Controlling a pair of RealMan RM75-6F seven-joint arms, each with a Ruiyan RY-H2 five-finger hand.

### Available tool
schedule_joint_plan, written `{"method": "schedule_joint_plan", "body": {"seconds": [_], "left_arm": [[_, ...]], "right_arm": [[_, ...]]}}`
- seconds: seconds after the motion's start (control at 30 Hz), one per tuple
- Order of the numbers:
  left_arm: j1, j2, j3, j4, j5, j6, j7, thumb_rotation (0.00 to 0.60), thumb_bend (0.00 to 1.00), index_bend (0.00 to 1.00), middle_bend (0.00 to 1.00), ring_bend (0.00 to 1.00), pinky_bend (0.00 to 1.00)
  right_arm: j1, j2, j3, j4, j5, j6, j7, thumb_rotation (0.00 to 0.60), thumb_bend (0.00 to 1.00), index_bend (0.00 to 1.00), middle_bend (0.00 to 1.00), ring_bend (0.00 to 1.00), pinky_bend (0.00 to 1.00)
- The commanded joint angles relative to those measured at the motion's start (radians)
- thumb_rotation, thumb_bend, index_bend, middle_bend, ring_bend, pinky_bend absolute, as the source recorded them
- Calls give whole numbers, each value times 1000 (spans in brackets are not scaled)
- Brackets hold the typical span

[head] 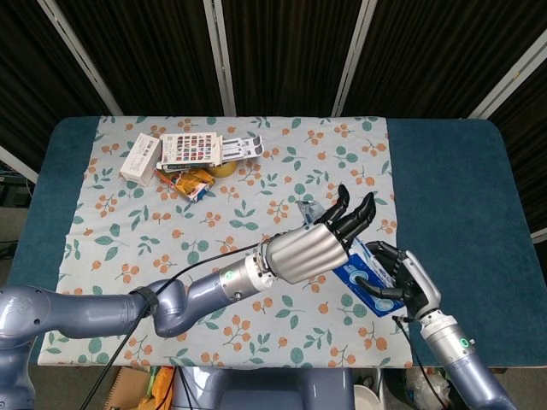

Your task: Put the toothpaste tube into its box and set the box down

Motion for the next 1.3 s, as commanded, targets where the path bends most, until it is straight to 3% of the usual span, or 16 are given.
{"method": "schedule_joint_plan", "body": {"seconds": [0.03,0.73,1.07,1.3], "left_arm": [[6,16,-9,-8,12,14,-16,600,0,149,109,110,257],[68,154,-65,-147,74,96,-69,600,0,148,112,111,257],[168,226,-15,-207,145,185,-106,600,0,148,121,110,257],[353,326,60,-266,179,356,-145,600,0,149,138,110,257]], "right_arm": [[-4,9,8,21,-22,-7,66,600,304,435,499,443,441],[6,-7,5,70,-22,-16,178,600,304,435,501,443,441],[-3,35,35,64,-67,6,351,600,304,435,501,452,491],[-14,68,72,77,-59,61,404,600,305,435,501,452,490]]}}
